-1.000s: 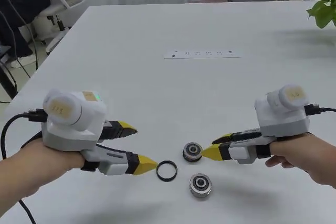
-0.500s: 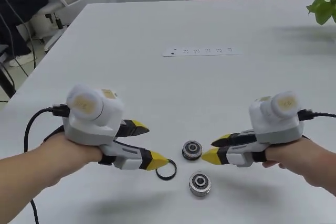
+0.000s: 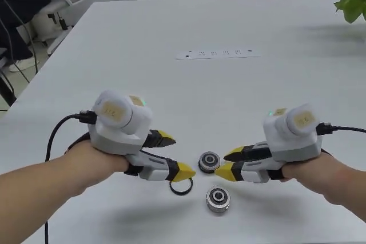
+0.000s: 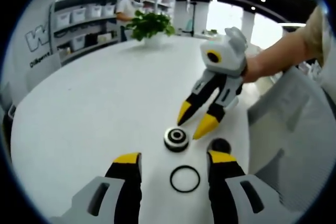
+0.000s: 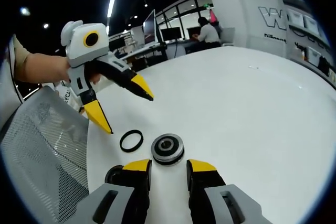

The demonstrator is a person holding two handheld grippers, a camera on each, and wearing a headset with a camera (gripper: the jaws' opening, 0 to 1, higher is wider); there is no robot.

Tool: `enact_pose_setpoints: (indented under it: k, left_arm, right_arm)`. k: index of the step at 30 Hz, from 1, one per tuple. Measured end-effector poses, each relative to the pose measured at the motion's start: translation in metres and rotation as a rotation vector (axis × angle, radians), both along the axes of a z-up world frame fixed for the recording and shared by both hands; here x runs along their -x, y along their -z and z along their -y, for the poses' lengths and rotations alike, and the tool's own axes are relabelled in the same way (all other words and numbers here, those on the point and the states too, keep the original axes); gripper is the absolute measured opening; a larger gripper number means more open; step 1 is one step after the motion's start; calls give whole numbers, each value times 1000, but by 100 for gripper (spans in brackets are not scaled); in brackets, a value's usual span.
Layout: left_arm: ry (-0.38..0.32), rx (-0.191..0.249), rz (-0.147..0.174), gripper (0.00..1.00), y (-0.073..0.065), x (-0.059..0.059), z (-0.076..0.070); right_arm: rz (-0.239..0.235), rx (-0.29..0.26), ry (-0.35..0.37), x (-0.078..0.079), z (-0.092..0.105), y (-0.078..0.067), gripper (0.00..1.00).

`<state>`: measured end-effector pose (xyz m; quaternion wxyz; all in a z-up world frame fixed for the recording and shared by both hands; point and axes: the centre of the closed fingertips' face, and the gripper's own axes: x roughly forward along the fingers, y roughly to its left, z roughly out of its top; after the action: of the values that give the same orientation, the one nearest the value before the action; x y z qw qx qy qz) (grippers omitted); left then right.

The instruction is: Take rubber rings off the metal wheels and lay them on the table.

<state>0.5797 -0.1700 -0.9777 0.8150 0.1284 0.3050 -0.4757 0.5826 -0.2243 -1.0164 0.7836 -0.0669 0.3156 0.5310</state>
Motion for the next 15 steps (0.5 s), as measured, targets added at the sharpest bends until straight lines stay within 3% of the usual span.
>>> enact_pose_setpoints:
  k: [15]
  left_arm:
    - [47, -38, -11, 44, 17, -5, 22]
  right_arm:
    - [23, -13, -14, 1, -6, 3, 21]
